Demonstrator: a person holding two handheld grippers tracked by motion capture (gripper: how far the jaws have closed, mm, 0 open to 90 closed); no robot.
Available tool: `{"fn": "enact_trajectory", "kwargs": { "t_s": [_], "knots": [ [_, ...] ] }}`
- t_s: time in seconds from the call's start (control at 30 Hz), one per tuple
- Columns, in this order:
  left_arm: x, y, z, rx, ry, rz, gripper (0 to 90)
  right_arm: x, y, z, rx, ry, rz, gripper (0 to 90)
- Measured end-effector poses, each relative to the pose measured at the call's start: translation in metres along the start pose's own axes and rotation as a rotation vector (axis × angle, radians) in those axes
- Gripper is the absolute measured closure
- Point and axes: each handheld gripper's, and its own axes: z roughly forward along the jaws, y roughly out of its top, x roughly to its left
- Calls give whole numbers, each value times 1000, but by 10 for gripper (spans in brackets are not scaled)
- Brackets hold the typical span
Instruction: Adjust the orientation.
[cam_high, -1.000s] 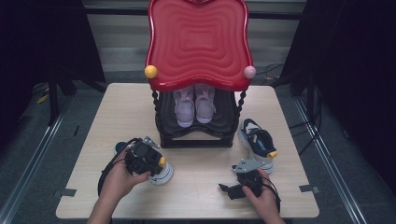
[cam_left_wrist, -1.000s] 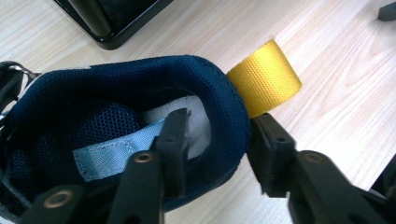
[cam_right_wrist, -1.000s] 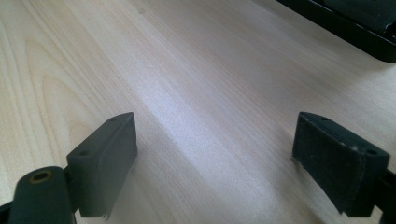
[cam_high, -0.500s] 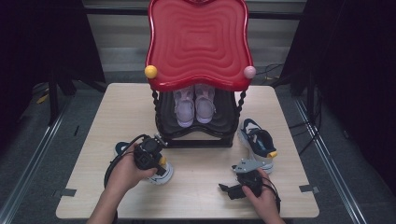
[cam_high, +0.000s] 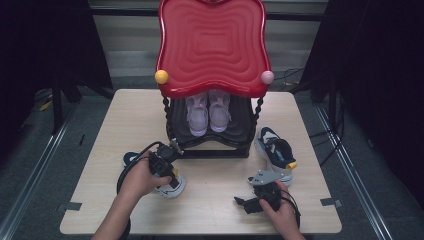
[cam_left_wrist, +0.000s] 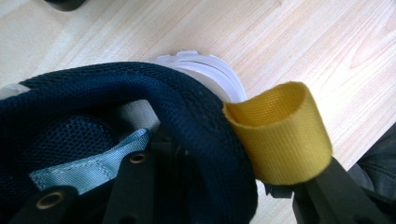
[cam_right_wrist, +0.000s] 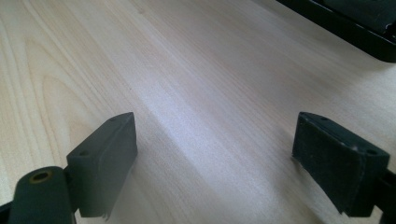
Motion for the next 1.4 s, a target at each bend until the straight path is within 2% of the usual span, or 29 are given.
{"fn": "enact_trajectory", "kwargs": {
  "t_s": [0.23,0.43,0.67,0.97,1.17,1.4],
  "knots": [
    [2,4,3,39,-7,-16,576,0,0,0,0,0,0,133],
    [3,9,3,62,-16,-51,577,0,0,0,0,0,0,134],
    [3,15,3,59,-9,-75,593,0,0,0,0,0,0,134],
    [6,16,6,73,-46,-109,646,0,0,0,0,0,1,134],
    [5,15,6,88,-62,-112,692,0,0,0,0,0,2,133],
    [2,14,8,114,-72,-72,733,0,0,0,0,0,0,133]
  ]
}}
